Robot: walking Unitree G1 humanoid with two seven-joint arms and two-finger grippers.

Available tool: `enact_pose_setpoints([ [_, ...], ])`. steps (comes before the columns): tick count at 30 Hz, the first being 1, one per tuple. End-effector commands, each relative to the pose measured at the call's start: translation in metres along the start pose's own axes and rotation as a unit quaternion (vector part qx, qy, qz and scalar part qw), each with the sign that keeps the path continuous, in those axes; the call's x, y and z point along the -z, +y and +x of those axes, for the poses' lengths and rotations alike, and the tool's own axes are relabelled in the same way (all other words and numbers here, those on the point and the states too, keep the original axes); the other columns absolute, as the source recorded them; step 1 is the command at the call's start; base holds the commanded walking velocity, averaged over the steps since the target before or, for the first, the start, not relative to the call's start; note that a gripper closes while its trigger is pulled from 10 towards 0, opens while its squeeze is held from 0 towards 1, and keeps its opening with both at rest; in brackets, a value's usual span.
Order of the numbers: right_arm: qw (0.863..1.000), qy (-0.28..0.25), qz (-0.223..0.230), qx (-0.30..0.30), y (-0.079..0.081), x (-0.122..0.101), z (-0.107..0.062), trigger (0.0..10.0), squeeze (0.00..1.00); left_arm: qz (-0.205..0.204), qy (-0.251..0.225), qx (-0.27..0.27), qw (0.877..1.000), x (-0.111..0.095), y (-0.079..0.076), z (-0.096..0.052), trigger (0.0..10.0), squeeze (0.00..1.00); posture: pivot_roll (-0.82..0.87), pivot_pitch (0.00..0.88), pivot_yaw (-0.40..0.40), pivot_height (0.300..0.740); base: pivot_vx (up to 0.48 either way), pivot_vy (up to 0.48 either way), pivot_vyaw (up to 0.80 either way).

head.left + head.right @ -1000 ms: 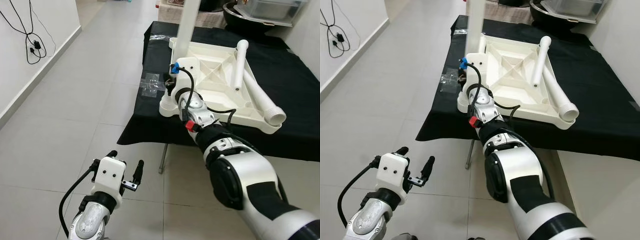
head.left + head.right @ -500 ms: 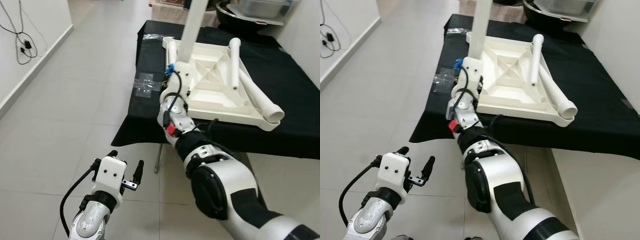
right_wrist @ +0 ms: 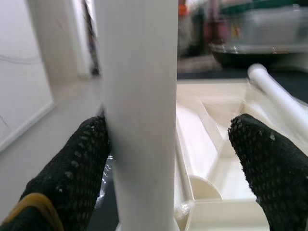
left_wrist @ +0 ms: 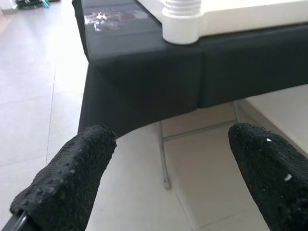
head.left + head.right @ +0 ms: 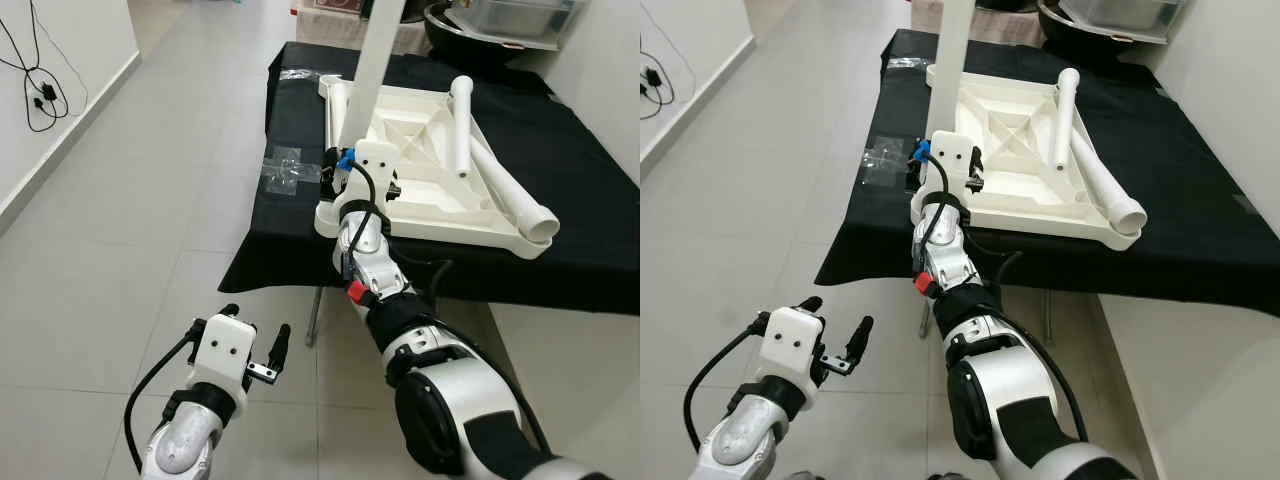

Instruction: Building children table

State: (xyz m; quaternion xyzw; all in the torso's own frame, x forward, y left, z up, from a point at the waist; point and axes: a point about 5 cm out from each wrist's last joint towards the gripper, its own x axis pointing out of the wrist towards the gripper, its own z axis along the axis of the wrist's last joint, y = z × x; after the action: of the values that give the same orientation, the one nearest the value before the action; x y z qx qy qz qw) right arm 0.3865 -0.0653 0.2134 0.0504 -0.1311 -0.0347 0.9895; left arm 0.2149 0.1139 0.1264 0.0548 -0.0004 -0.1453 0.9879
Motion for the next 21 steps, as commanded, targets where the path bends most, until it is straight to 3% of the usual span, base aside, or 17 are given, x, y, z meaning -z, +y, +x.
enact_pose_setpoints([
  [1, 0.999, 0.003, 0.001, -0.038, -0.004, 0.011, -0.014, 10.0, 0.0, -0.004, 0.003, 0.002, 1.0, 0.003, -0.001, 0.0, 10.0, 0.0, 0.12, 0.094, -0.127, 0.74, 0.0, 0.0, 0.0],
  [2, 0.999, 0.003, 0.001, -0.038, -0.004, 0.011, -0.014, 10.0, 0.0, -0.004, 0.003, 0.002, 1.0, 0.003, -0.001, 0.0, 10.0, 0.0, 0.12, 0.094, -0.127, 0.74, 0.0, 0.0, 0.0],
  [6, 0.995, 0.008, -0.014, -0.097, -0.019, 0.033, -0.048, 10.0, 0.0, -0.003, 0.005, -0.003, 1.0, 0.005, 0.002, 0.003, 10.0, 0.0, 0.11, 0.09, -0.123, 0.74, 0.0, 0.0, 0.0],
  [7, 0.995, 0.008, -0.014, -0.097, -0.019, 0.033, -0.048, 10.0, 0.0, -0.003, 0.005, -0.003, 1.0, 0.005, 0.002, 0.003, 10.0, 0.0, 0.11, 0.09, -0.123, 0.74, 0.0, 0.0, 0.0],
  [8, 0.994, 0.013, -0.031, -0.102, -0.028, 0.04, -0.058, 10.0, 0.0, -0.004, 0.006, -0.007, 1.0, 0.006, 0.004, 0.005, 10.0, 0.0, 0.11, 0.083, -0.122, 0.74, 0.0, 0.0, 0.0],
  [9, 0.993, 0.022, -0.084, -0.083, -0.05, 0.05, -0.072, 10.0, 0.0, -0.002, 0.005, -0.018, 1.0, 0.006, 0.007, 0.006, 10.0, 0.0, 0.11, 0.068, -0.12, 0.74, 0.0, 0.0, 0.0],
  [14, 0.989, 0.028, -0.135, -0.059, -0.071, 0.056, -0.081, 10.0, 0.0, 0.008, 0.001, -0.042, 0.999, 0.005, 0.012, 0.006, 10.0, 0.0, 0.12, 0.062, -0.119, 0.74, 0.0, 0.0, 0.0],
  [15, 0.989, 0.037, -0.138, -0.037, -0.082, 0.057, -0.084, 10.0, 0.0, 0.012, -0.003, -0.055, 0.998, 0.002, 0.016, 0.005, 10.0, 0.0, 0.12, 0.057, -0.114, 0.74, 0.0, 0.0, 0.0],
  [17, 0.989, 0.048, -0.141, 0.016, -0.109, 0.056, -0.087, 10.0, 0.0, 0.027, -0.022, -0.097, 0.995, -0.007, 0.032, 0.003, 10.0, 0.0, 0.12, 0.056, -0.105, 0.74, 0.0, 0.0, 0.0],
  [20, 0.988, 0.051, -0.144, 0.032, -0.118, 0.054, -0.089, 10.0, 0.0, 0.033, -0.028, -0.116, 0.992, -0.011, 0.038, 0.002, 10.0, 0.0, 0.12, 0.056, -0.105, 0.74, 0.0, 0.0, 0.0],
  [21, 0.98, 0.054, -0.158, 0.107, -0.154, 0.045, -0.085, 10.0, 0.0, 0.067, -0.046, -0.196, 0.977, -0.023, 0.073, -0.002, 10.0, 0.0, 0.13, 0.046, -0.103, 0.74, 0.0, 0.0, 0.0],
])
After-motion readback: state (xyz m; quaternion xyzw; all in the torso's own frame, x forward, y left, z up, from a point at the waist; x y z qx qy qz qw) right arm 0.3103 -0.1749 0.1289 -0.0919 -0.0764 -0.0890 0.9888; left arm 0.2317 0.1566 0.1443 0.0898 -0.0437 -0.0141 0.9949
